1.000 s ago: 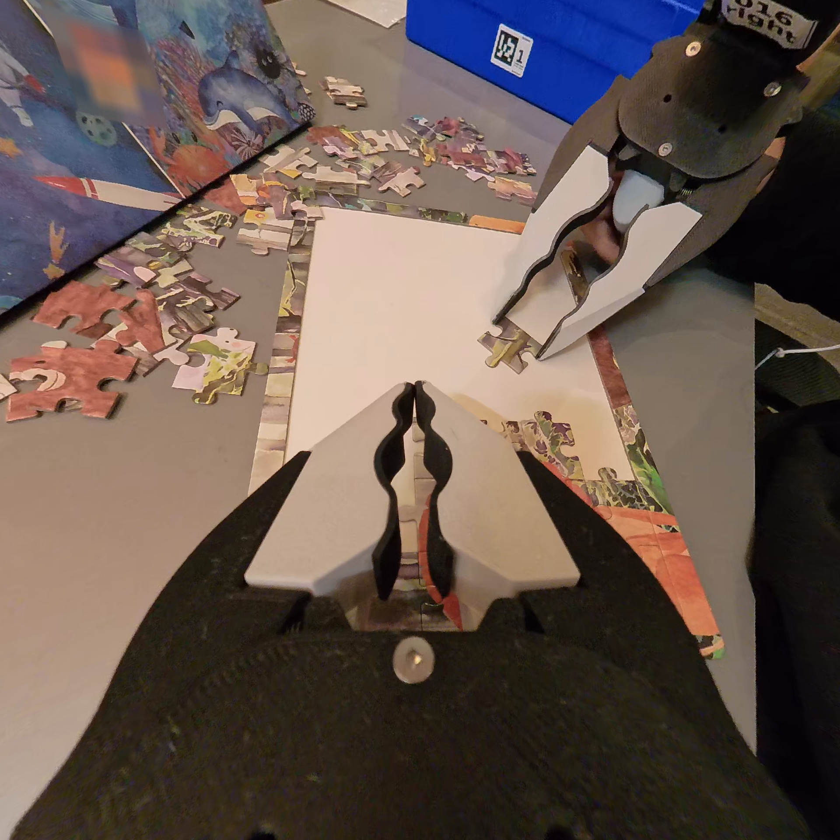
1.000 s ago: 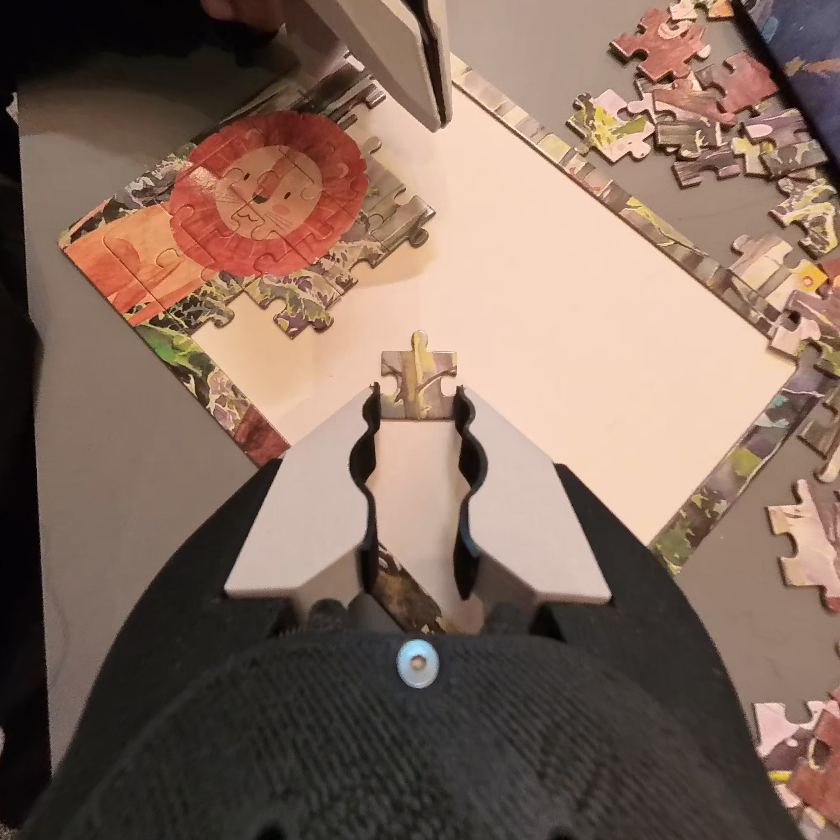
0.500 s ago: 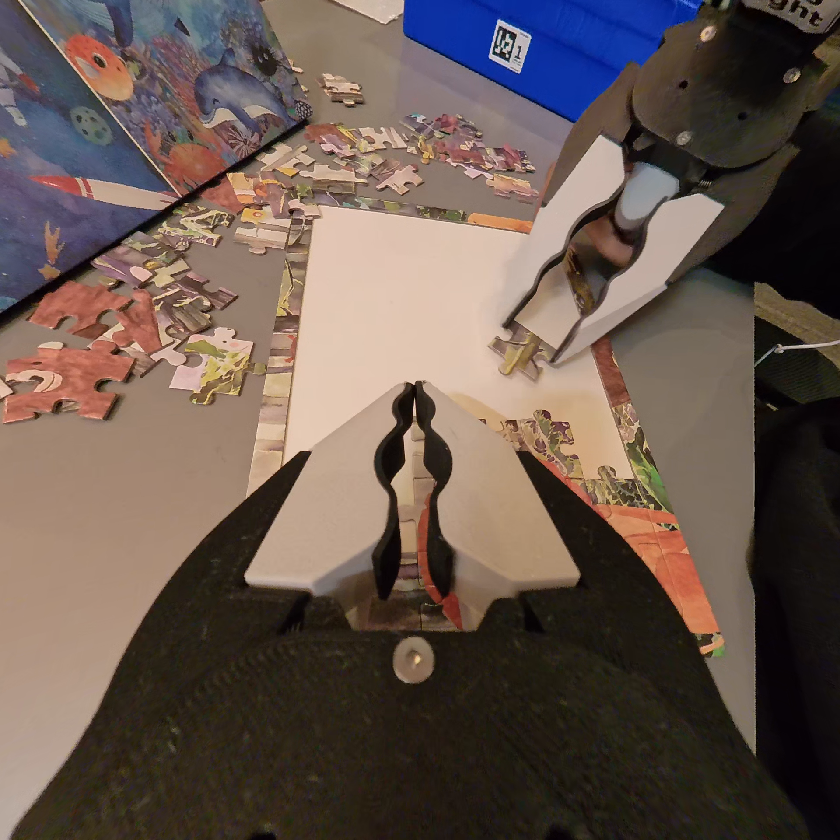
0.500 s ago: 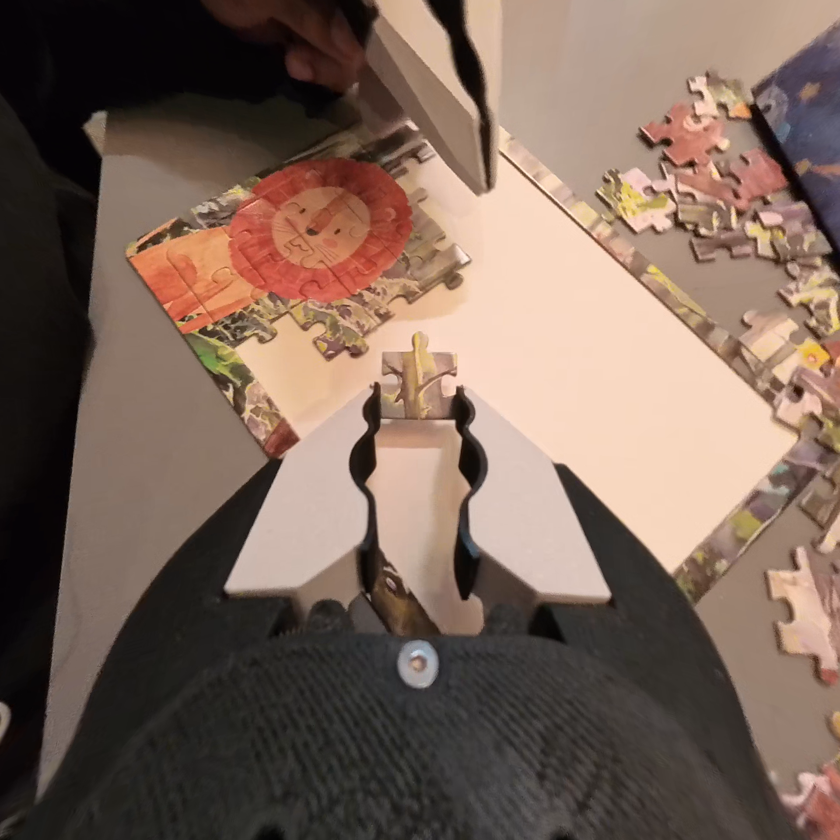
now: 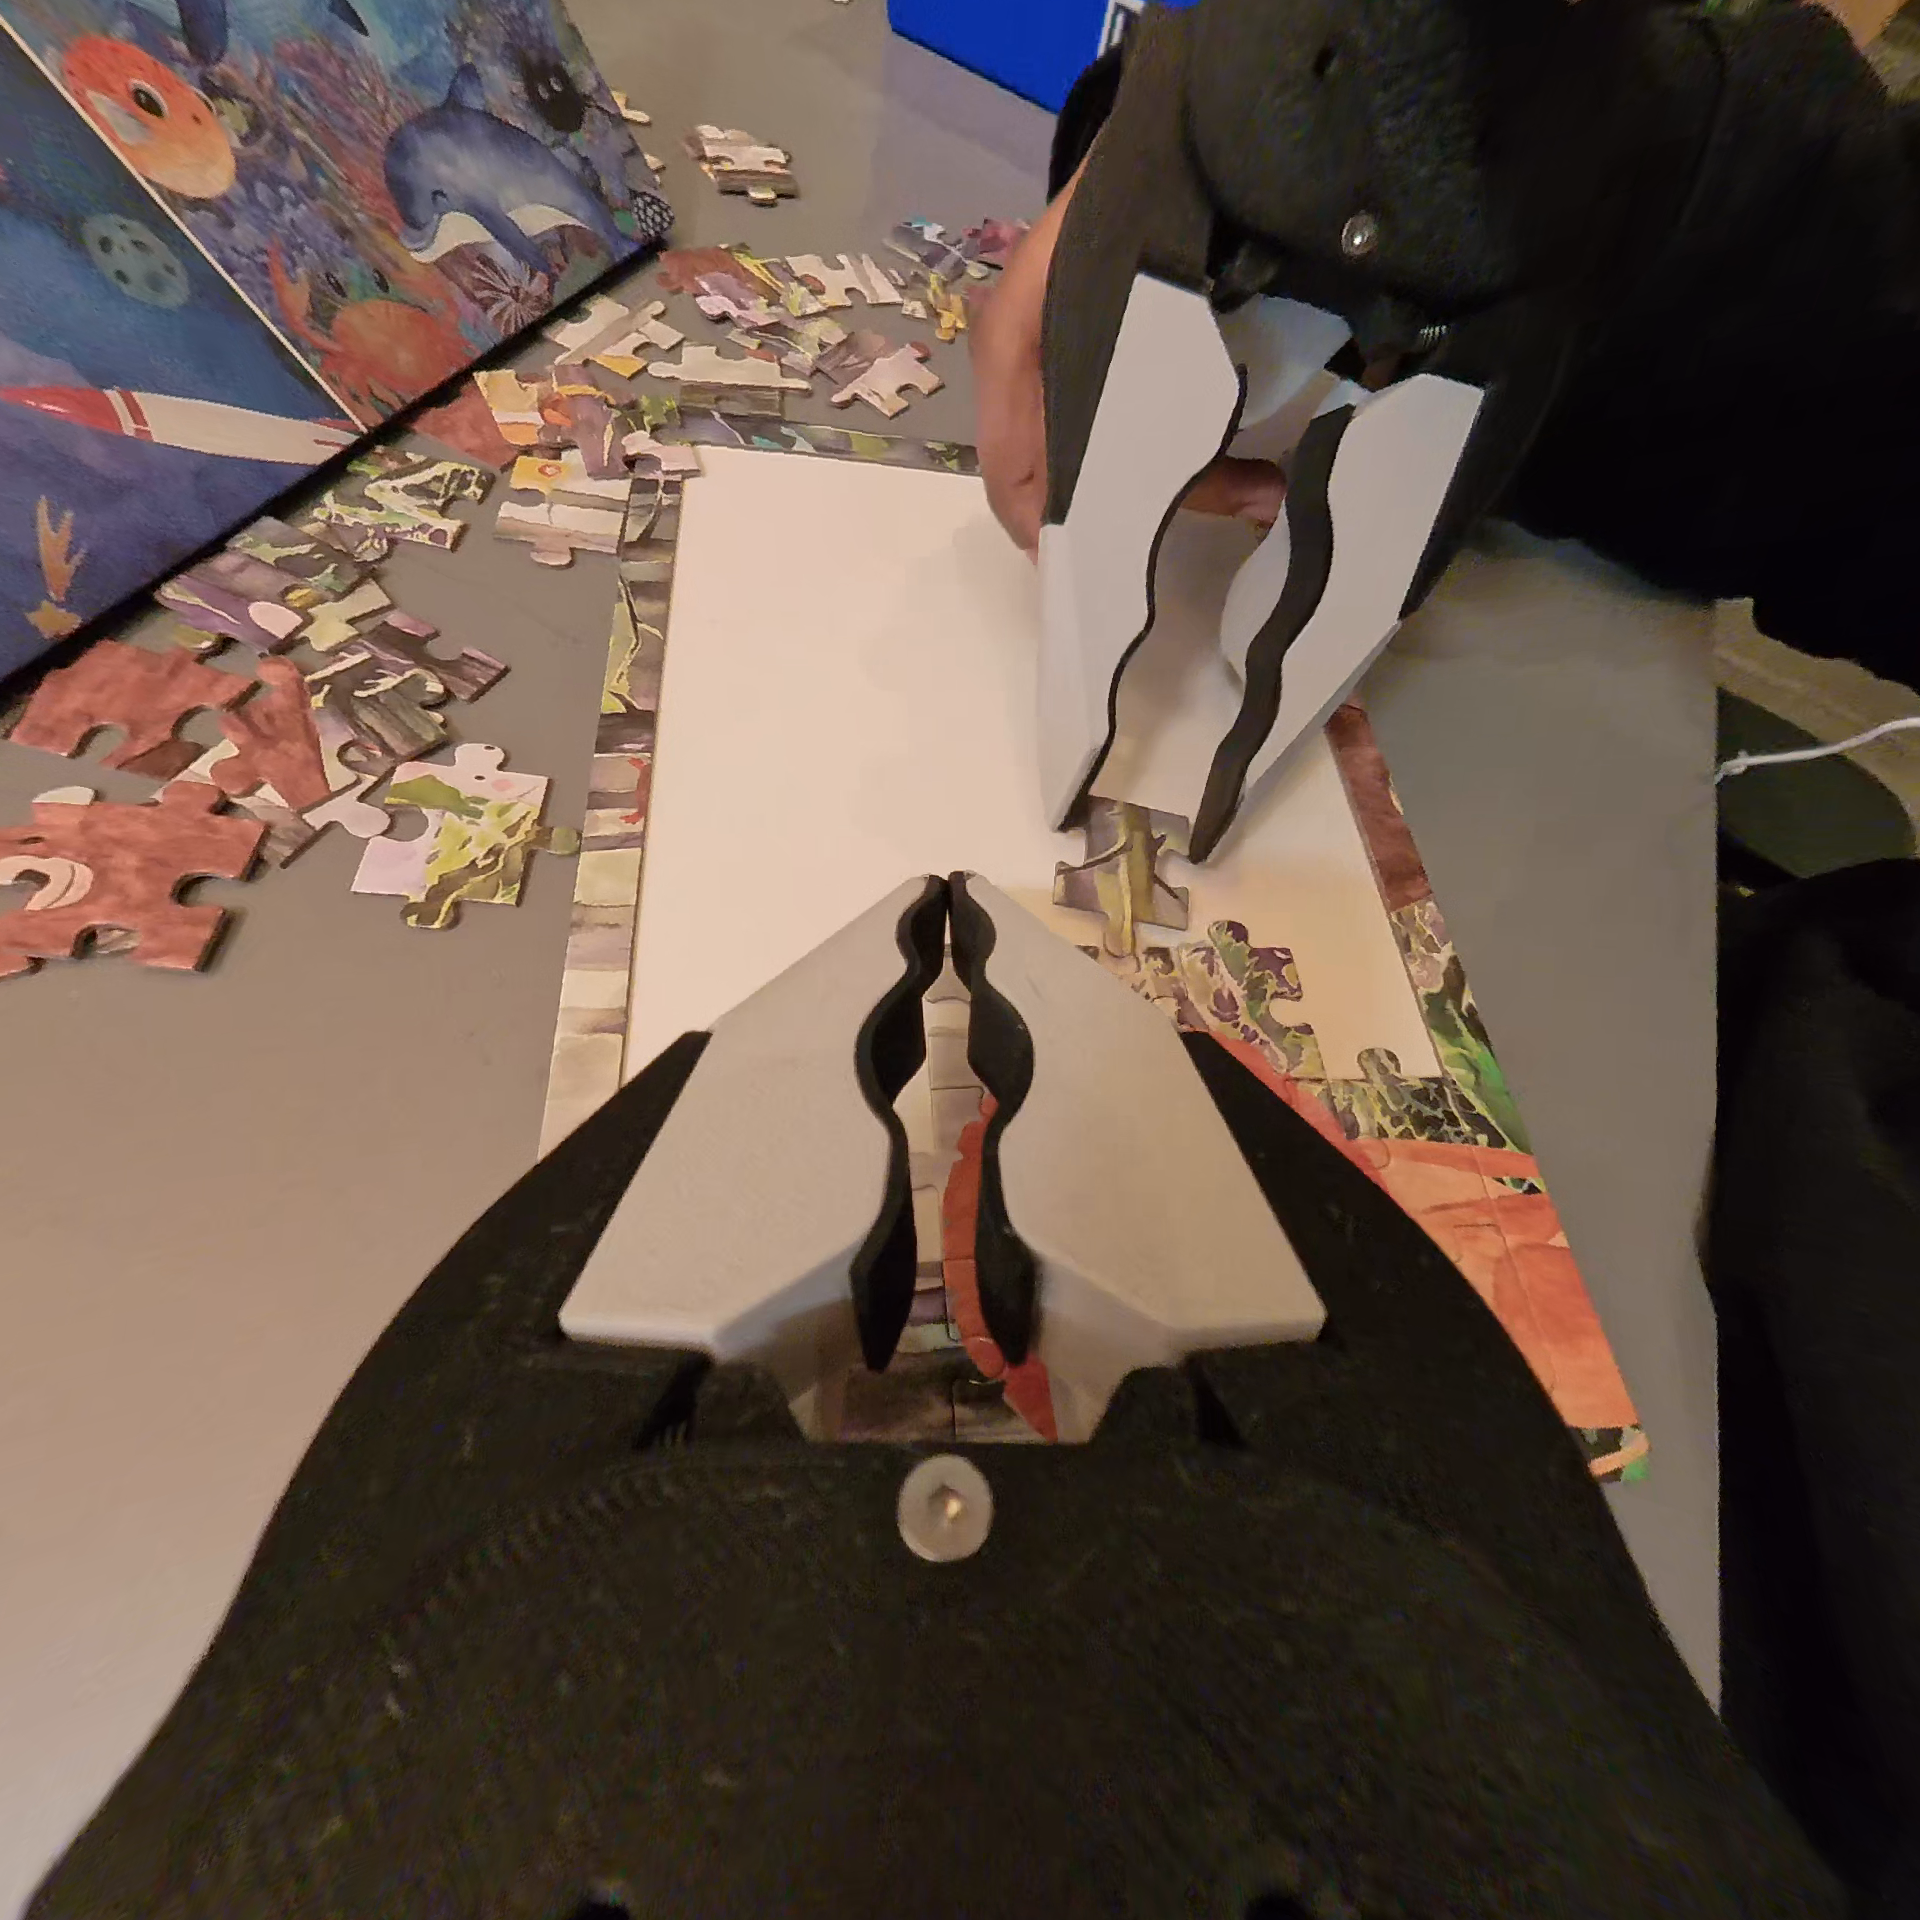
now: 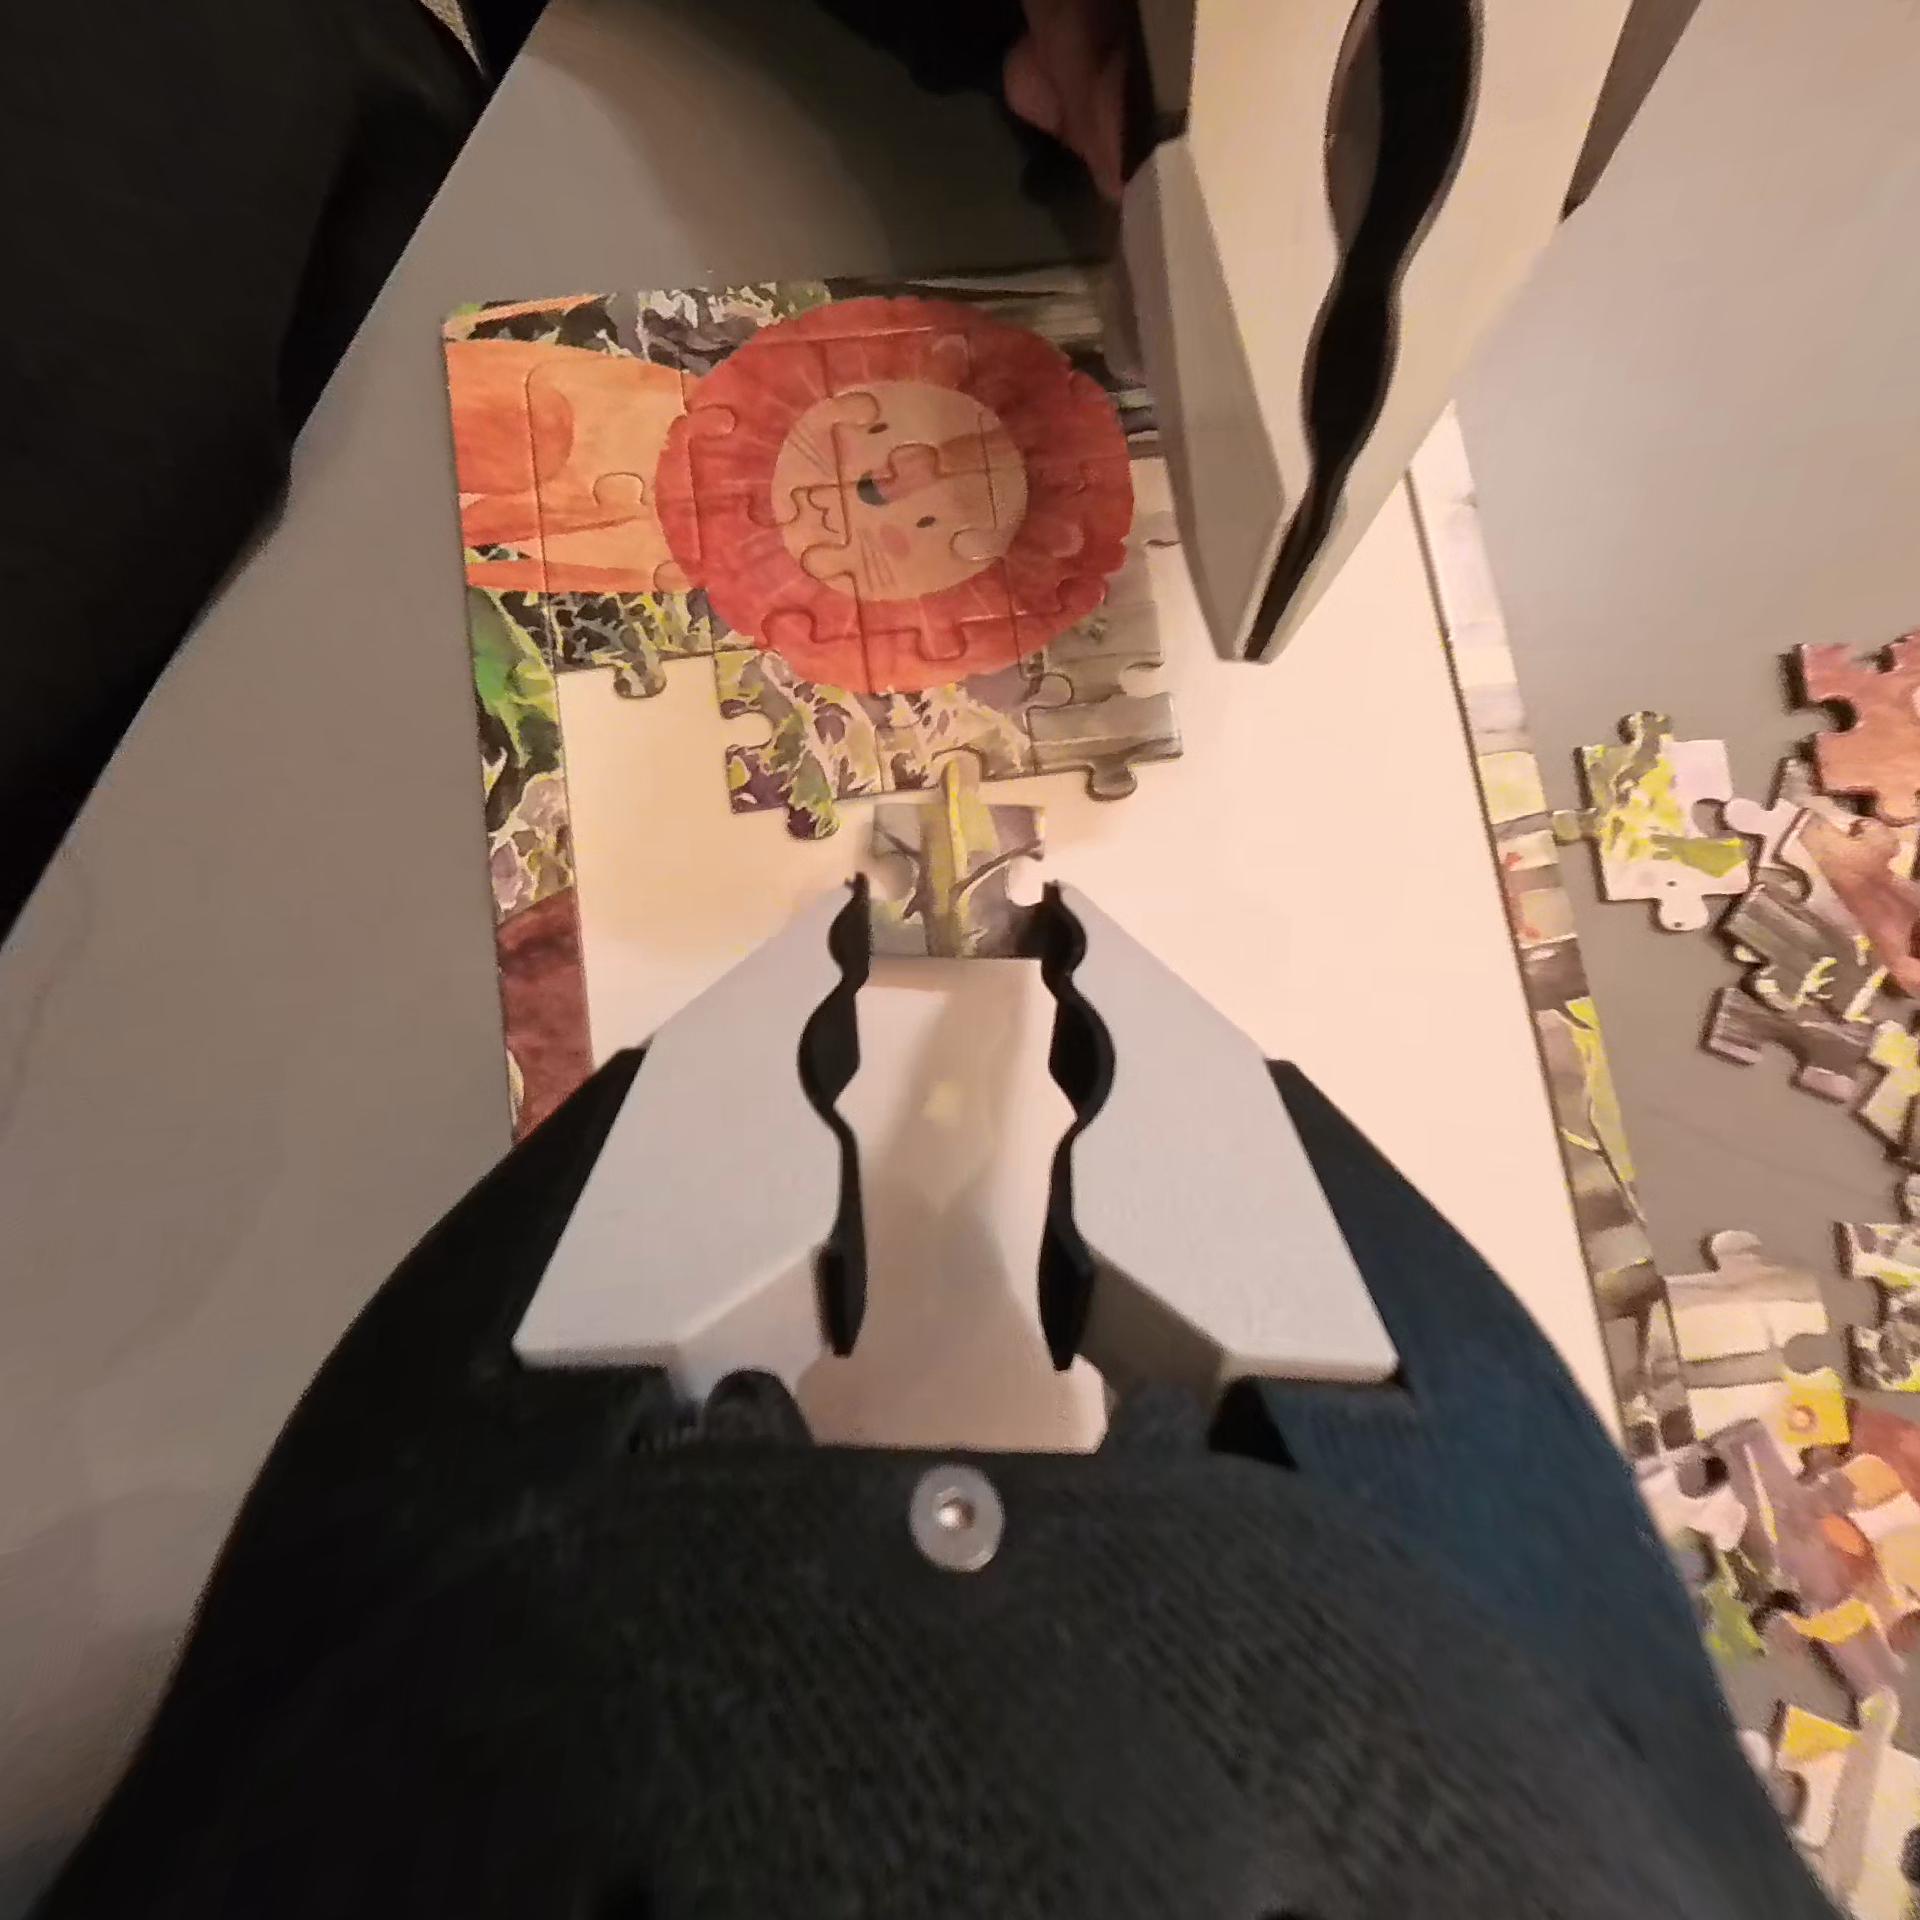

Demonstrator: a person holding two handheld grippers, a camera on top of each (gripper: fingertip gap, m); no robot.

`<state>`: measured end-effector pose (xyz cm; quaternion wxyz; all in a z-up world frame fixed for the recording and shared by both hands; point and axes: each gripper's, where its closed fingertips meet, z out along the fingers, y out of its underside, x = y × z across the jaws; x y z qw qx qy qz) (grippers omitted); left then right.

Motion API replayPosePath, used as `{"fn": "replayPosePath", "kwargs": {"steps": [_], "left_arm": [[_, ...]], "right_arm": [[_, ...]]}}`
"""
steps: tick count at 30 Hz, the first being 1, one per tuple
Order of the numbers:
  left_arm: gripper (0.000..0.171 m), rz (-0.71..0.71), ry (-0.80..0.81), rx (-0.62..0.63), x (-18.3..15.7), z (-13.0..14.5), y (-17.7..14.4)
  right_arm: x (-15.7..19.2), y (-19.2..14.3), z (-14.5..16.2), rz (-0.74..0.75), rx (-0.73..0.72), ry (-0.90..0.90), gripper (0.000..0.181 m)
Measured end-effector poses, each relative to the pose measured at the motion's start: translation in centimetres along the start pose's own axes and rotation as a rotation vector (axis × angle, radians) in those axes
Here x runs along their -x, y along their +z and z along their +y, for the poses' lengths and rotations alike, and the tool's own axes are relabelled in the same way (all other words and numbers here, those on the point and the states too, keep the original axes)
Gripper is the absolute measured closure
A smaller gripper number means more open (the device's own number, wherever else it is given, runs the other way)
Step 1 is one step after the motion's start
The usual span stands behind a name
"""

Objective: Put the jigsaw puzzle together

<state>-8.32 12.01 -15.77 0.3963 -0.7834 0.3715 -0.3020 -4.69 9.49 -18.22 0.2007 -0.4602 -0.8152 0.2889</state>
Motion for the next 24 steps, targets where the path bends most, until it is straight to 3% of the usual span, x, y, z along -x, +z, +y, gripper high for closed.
{"fn": "replayPosePath", "kwargs": {"steps": [14,24], "left_arm": [[0.171,0.030,-0.024,0.034,-0.09,0.40,0.36],[0.171,0.014,-0.027,0.002,0.13,0.04,0.01]], "right_arm": [[0.00,0.53,0.14,-0.088,-0.010,-0.027,0.150],[-0.23,-0.07,-0.24,-0.065,-0.032,-0.021,0.150]]}}
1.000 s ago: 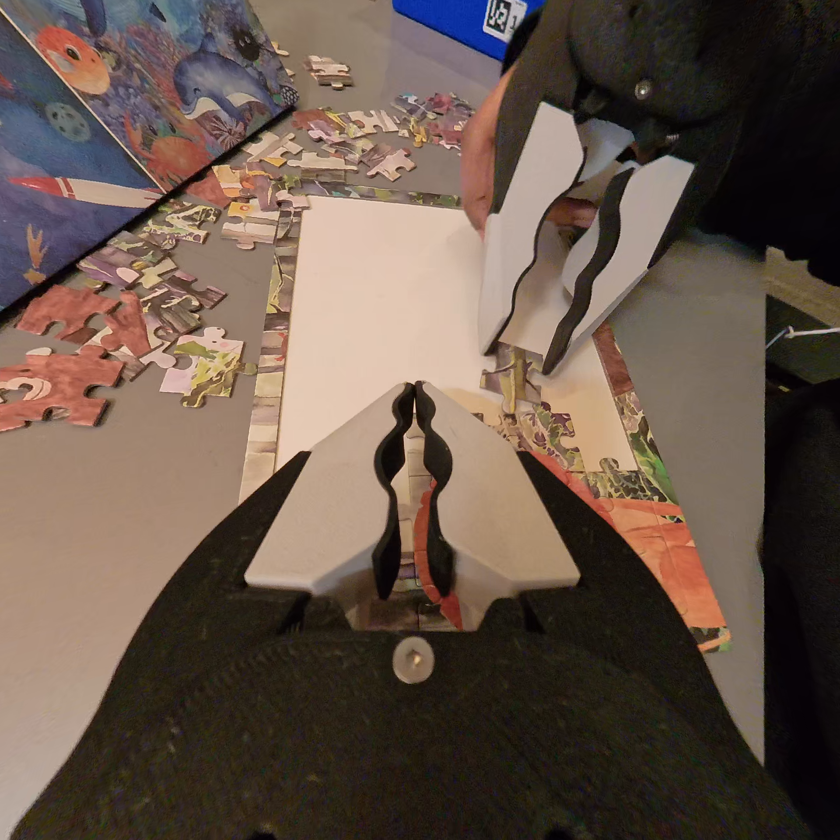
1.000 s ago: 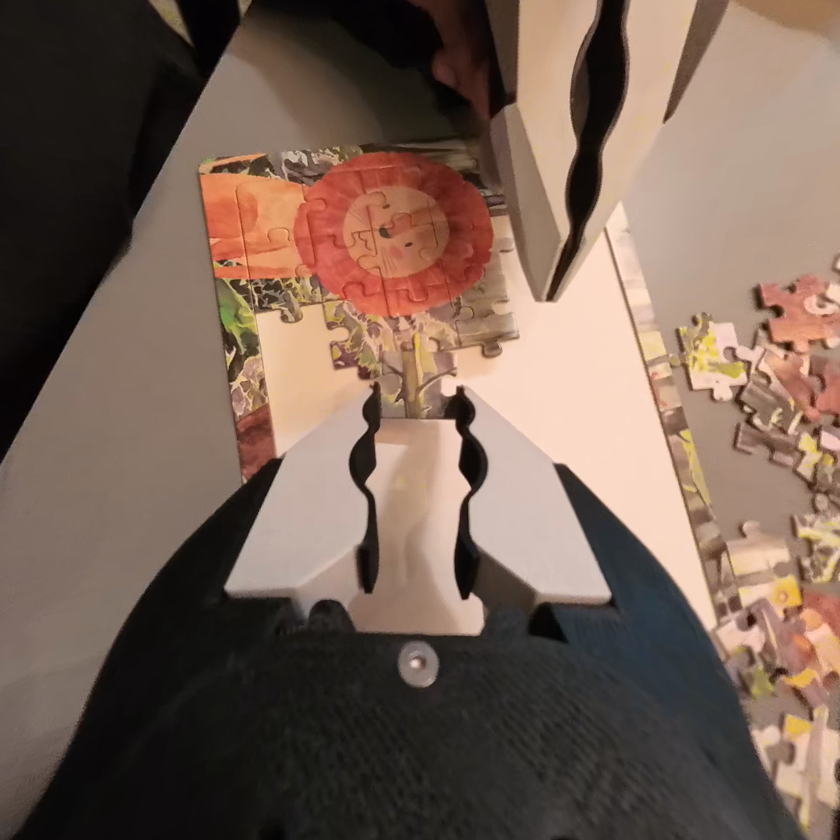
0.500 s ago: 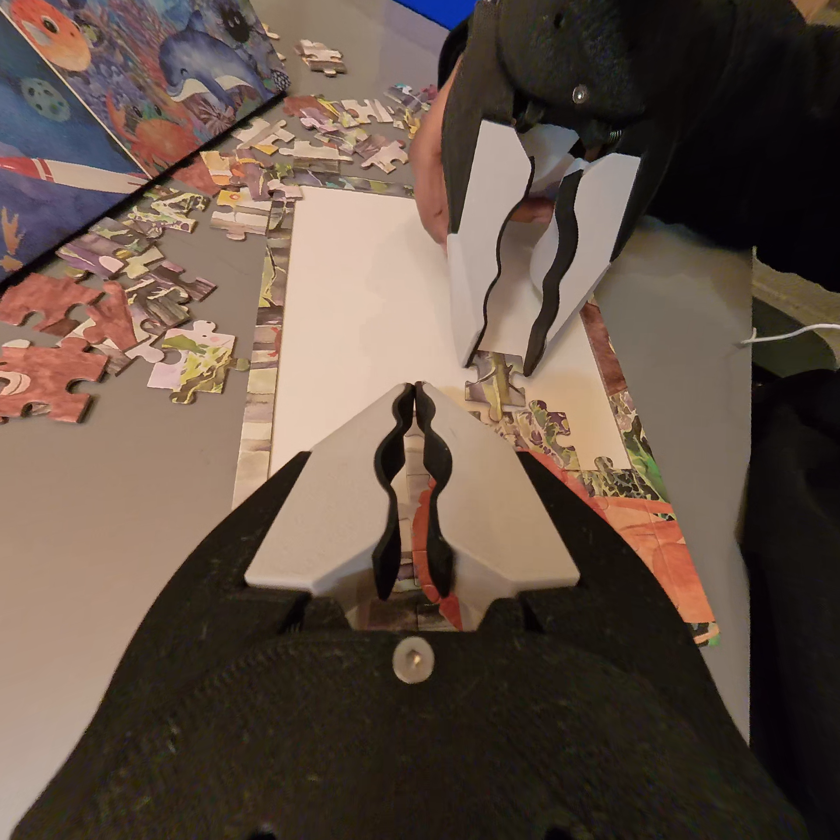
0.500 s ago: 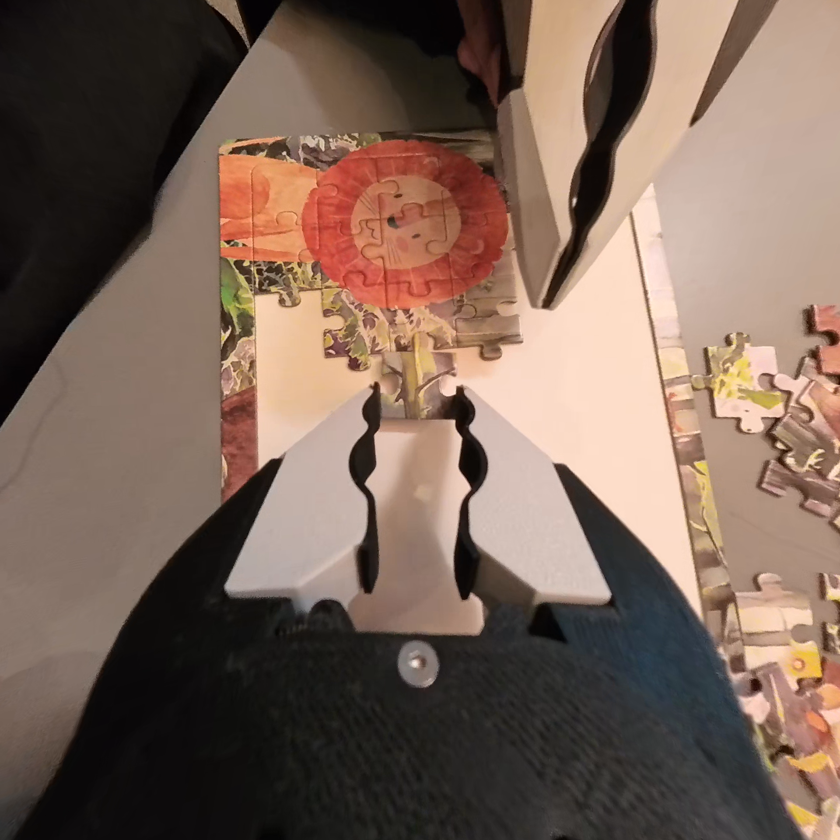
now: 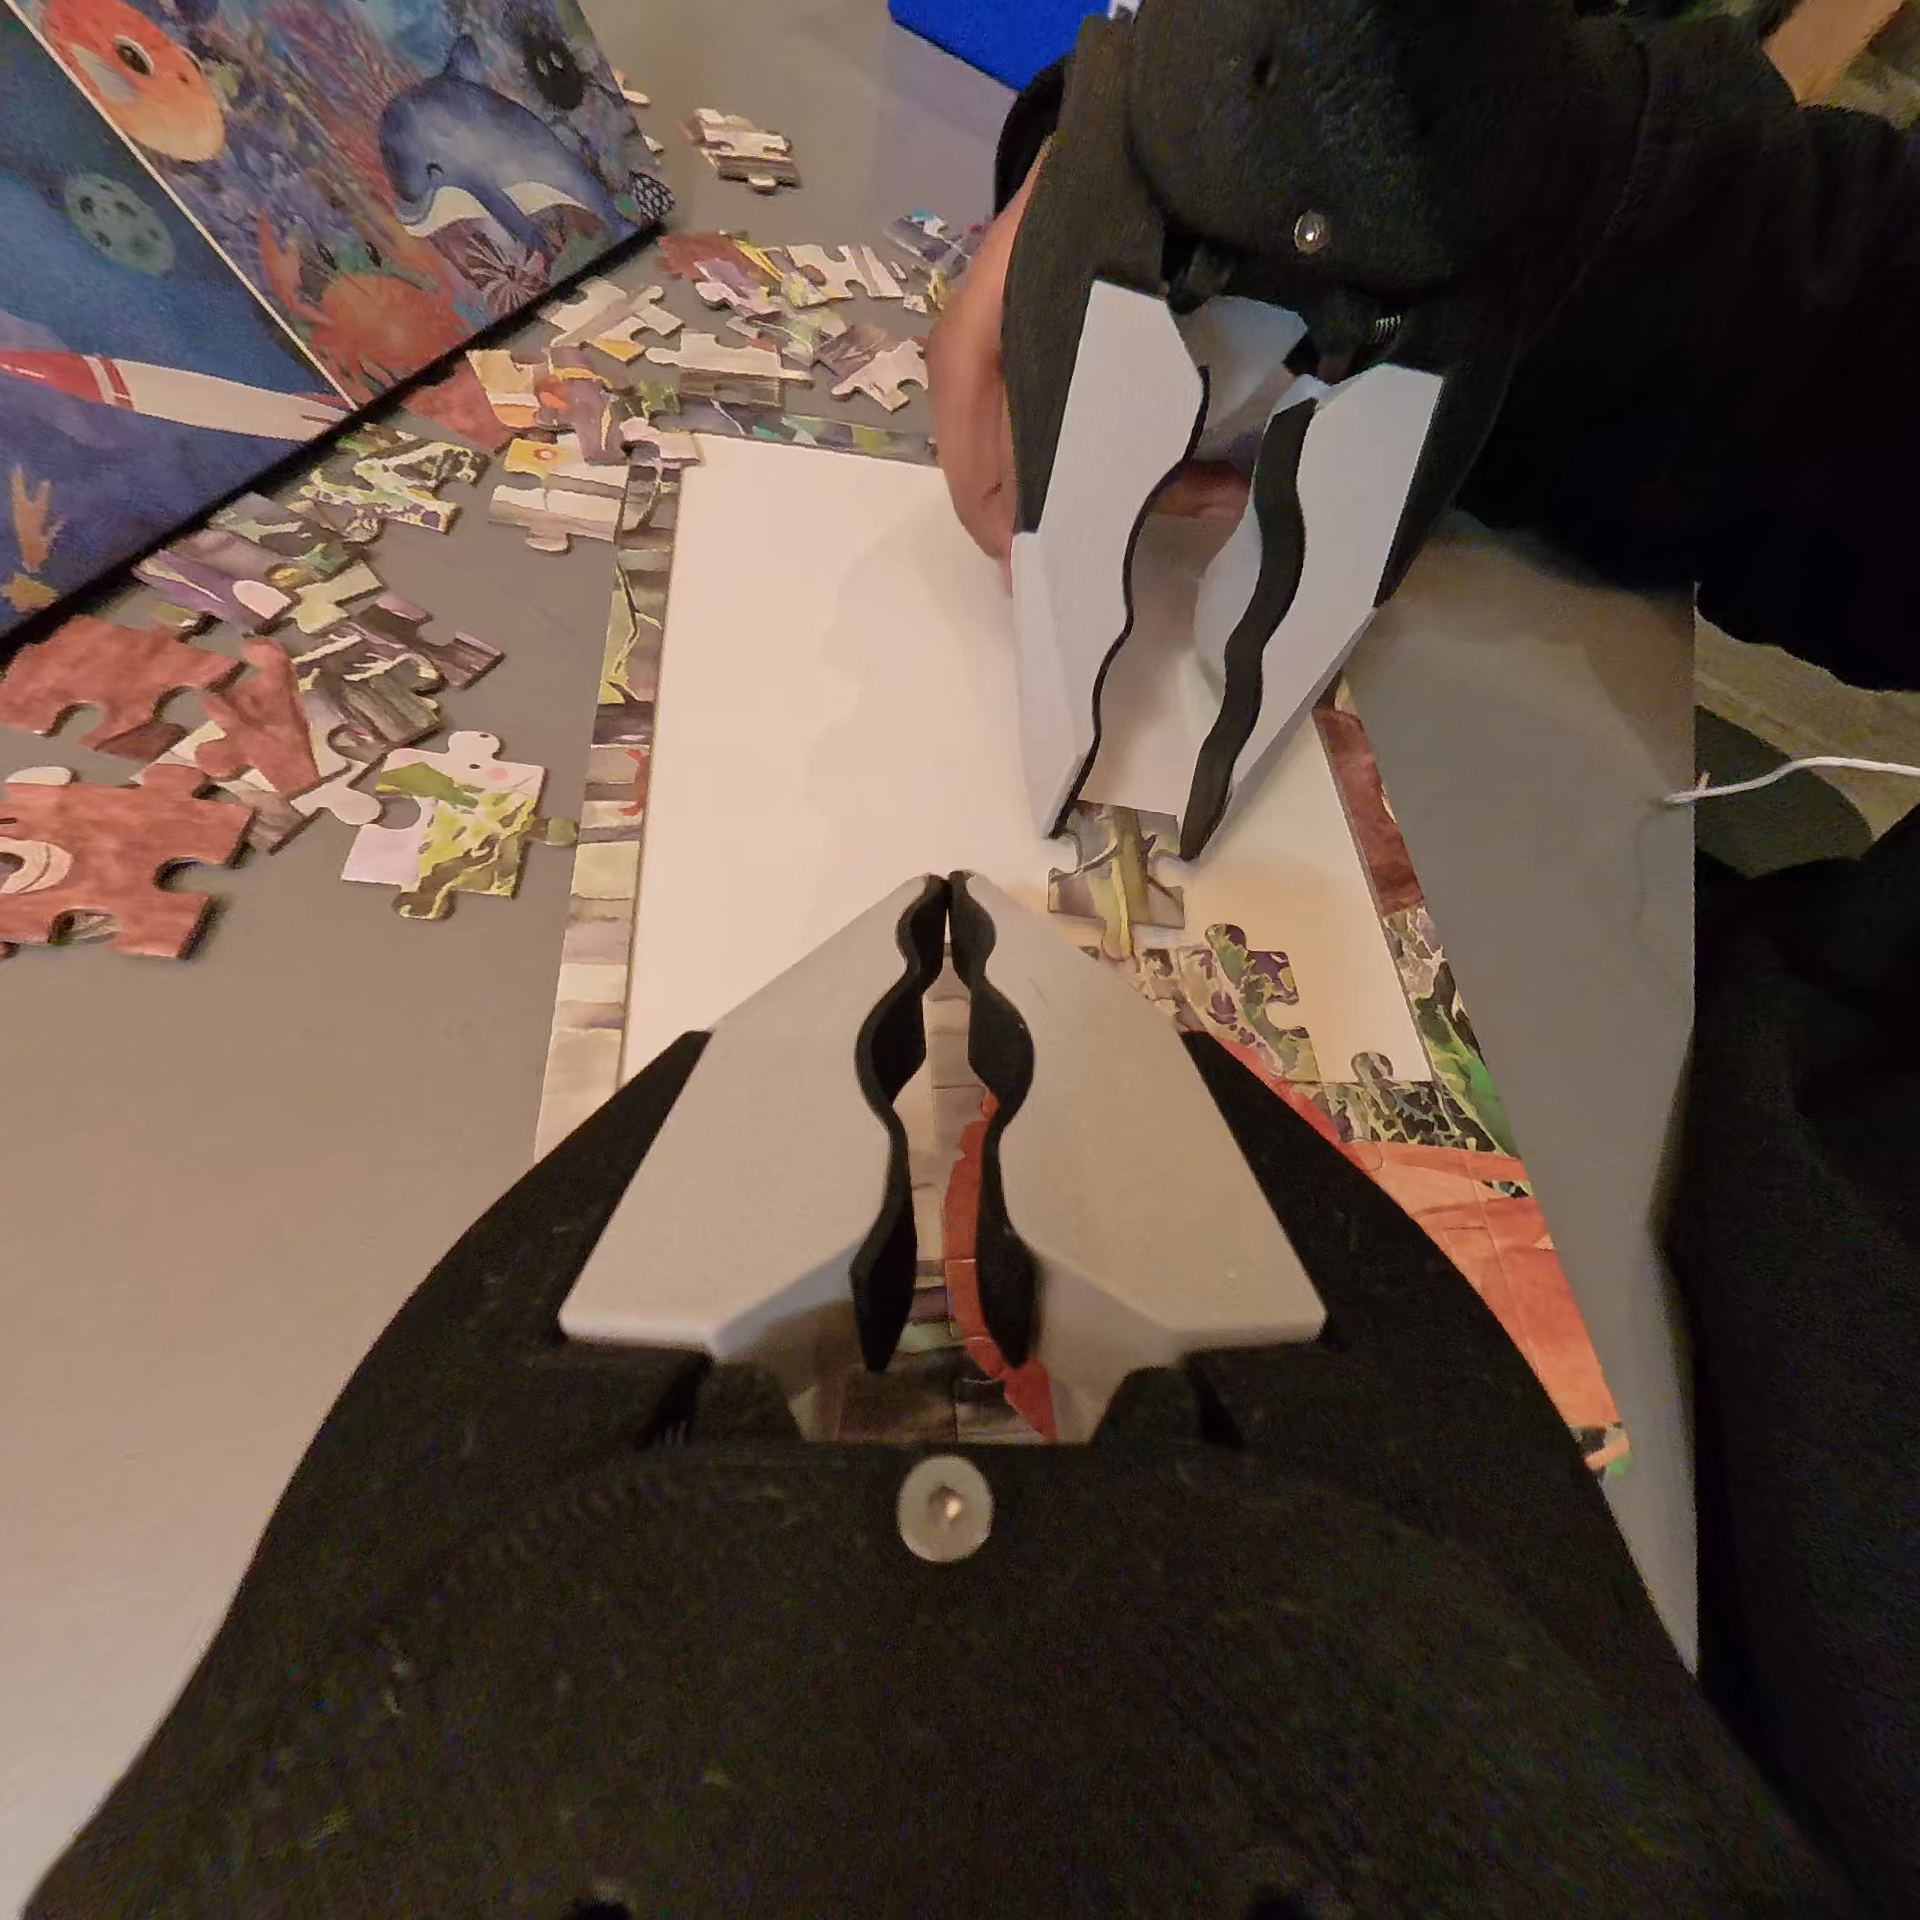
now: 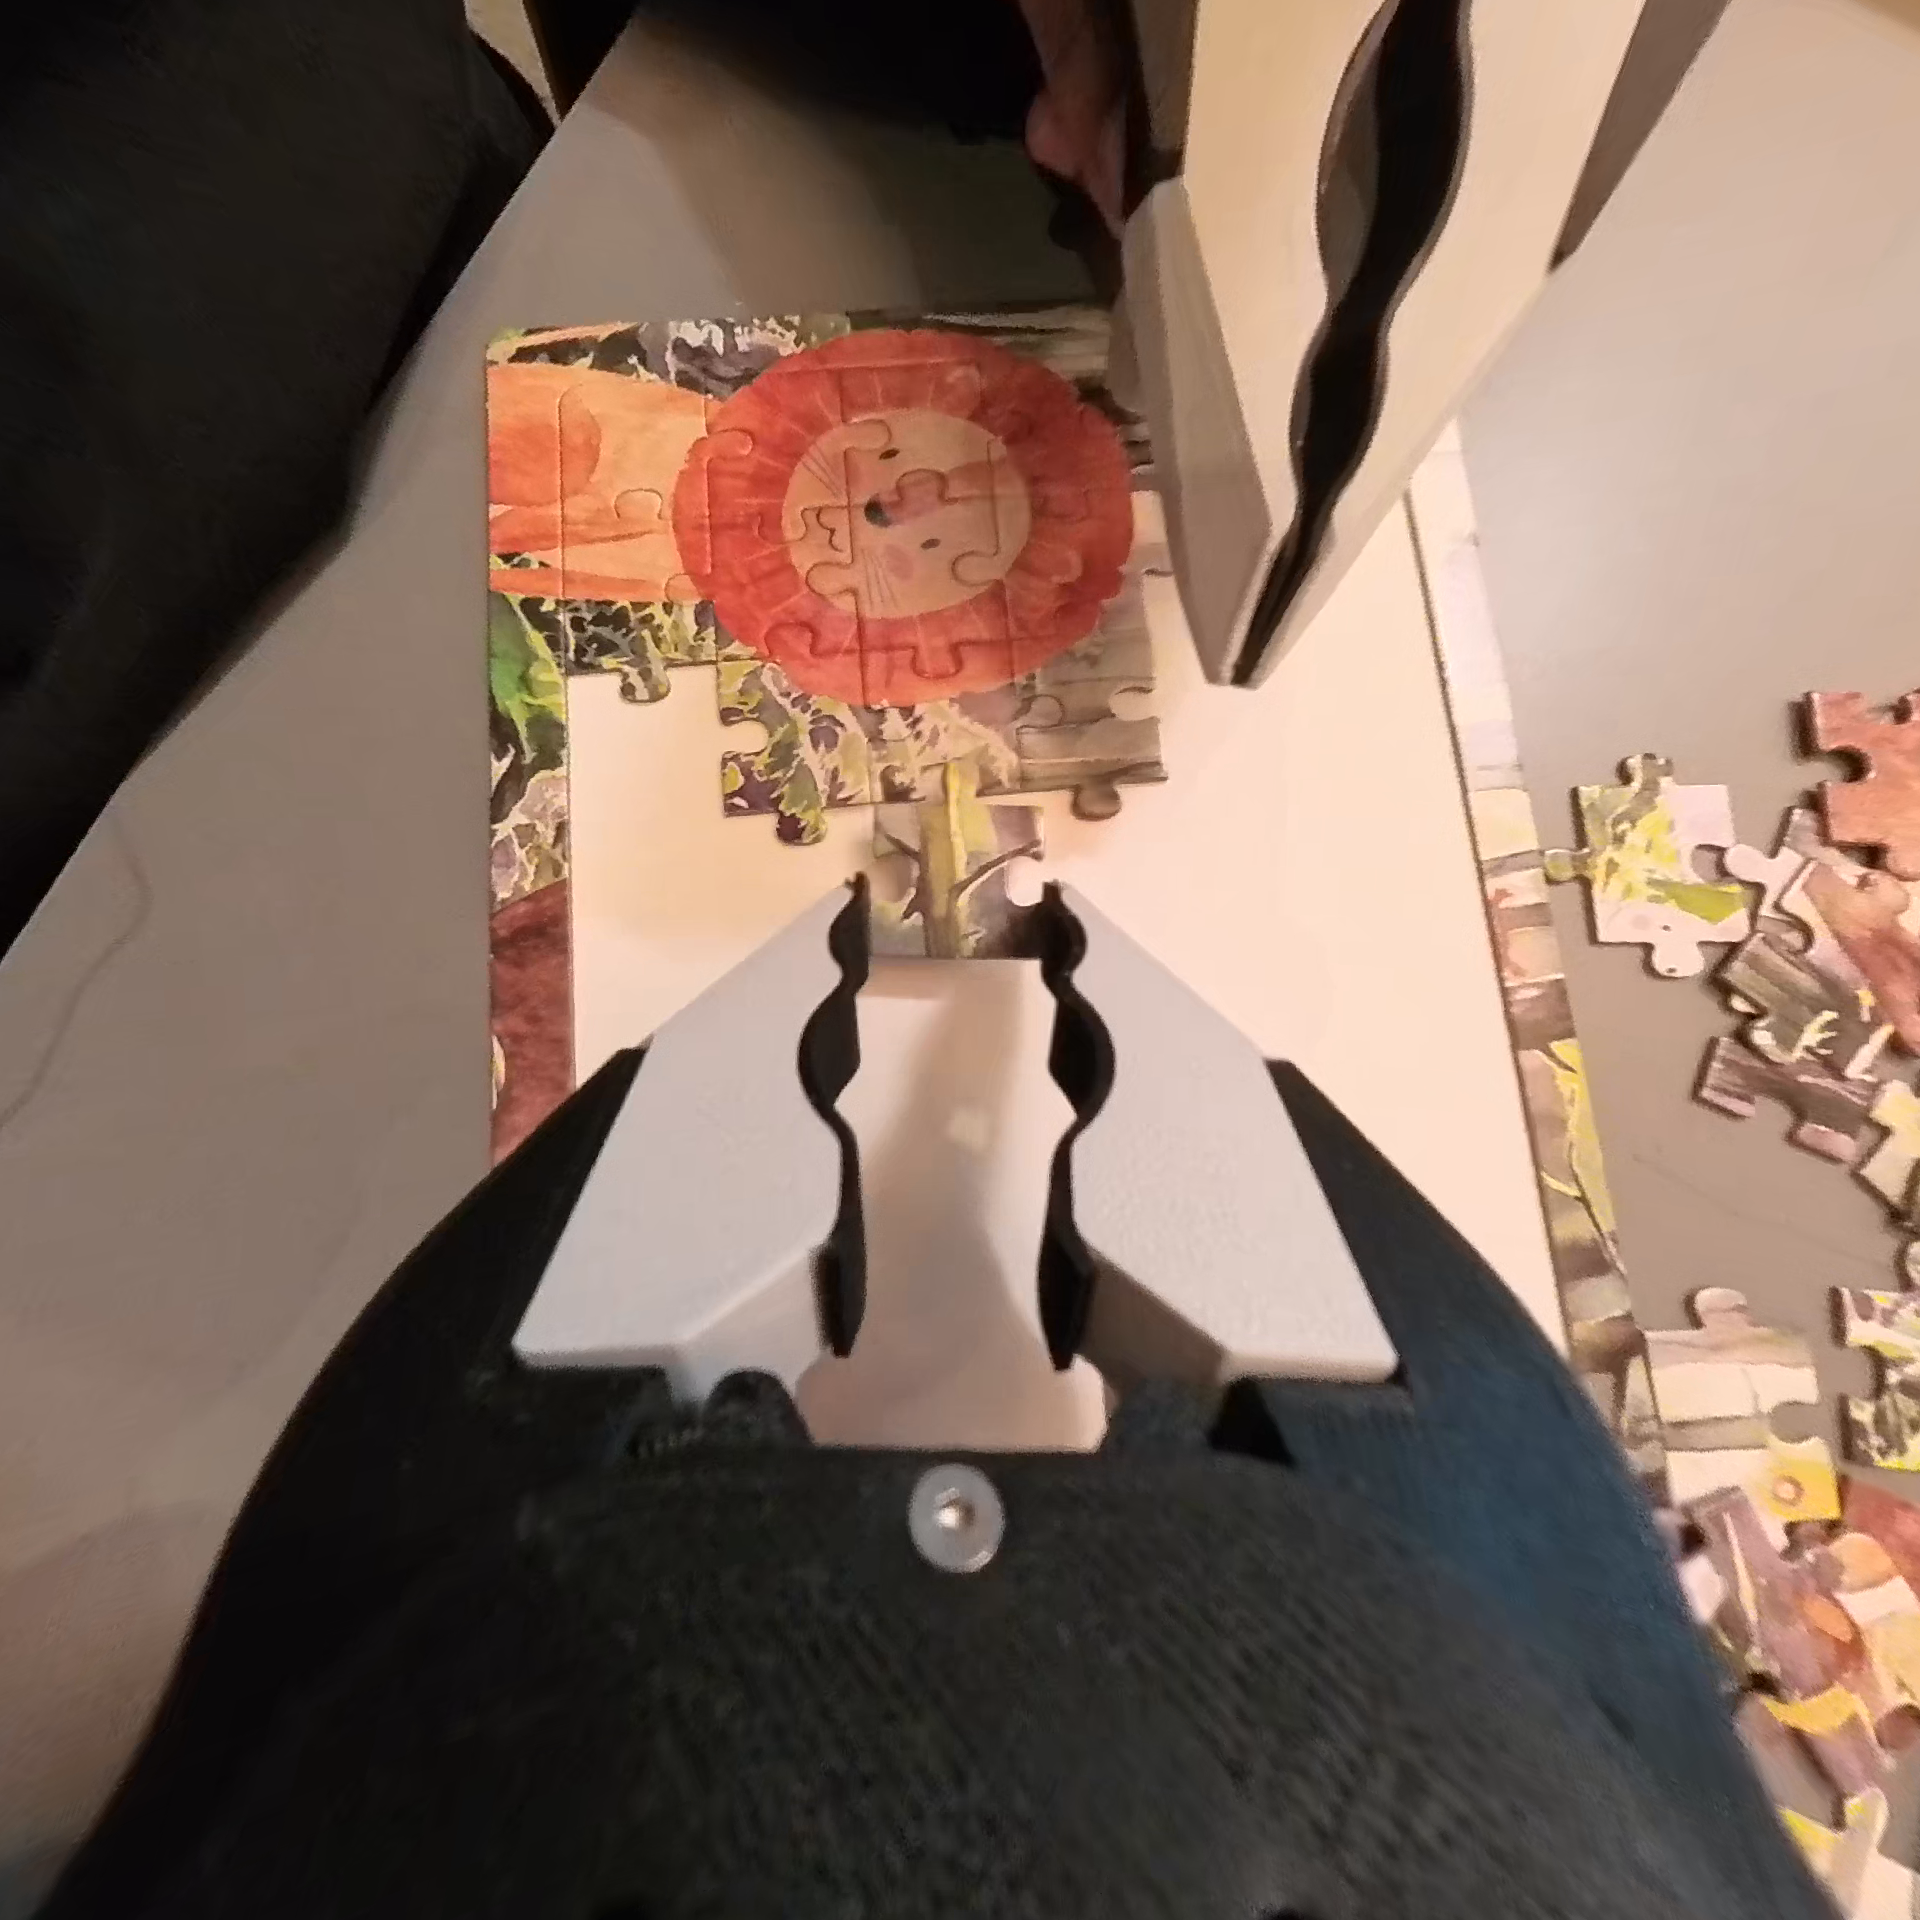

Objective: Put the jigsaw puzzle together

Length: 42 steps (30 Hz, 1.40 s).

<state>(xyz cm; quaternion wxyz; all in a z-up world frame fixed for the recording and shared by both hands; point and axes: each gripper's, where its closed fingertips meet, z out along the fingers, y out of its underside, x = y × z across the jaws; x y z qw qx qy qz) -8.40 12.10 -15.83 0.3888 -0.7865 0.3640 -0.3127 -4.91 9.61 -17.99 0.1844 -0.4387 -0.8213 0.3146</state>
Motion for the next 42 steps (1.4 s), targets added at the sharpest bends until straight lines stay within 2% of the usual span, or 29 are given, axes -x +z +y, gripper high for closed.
{"fn": "replayPosePath", "kwargs": {"steps": [6,11,12,14,21,26,31,42], "left_arm": [[0.171,-0.006,-0.046,-0.080,0.6,-0.9,-0.9],[0.171,0.014,-0.086,-0.100,0.7,-1.0,-1.2],[0.171,0.013,-0.087,-0.106,0.7,-1.0,-1.3],[0.171,0.008,-0.085,-0.120,0.7,-1.2,-1.5],[0.171,0.015,-0.098,-0.120,0.7,-1.1,-1.5],[0.171,0.016,-0.094,-0.110,0.7,-1.0,-1.4],[0.171,0.014,-0.087,-0.110,0.6,-1.0,-1.4],[0.171,0.023,-0.080,-0.095,0.5,-0.9,-1.2]], "right_arm": [[-0.6,-1.0,-0.2,0.040,-0.037,0.028,0.151],[0.2,-1.3,-0.3,0.042,-0.032,0.031,0.151],[0.4,-1.3,-0.4,0.043,-0.030,0.024,0.165],[1.0,-1.4,-0.7,0.049,-0.043,0.010,0.170],[1.7,-1.9,-0.7,0.120,-0.088,0.036,0.164],[-0.1,-1.9,-1.4,0.173,-0.200,0.105,0.145],[-0.7,-0.6,-0.1,0.185,-0.143,0.147,0.130],[-0.6,0.9,0.3,0.107,-0.096,0.140,0.133]]}}
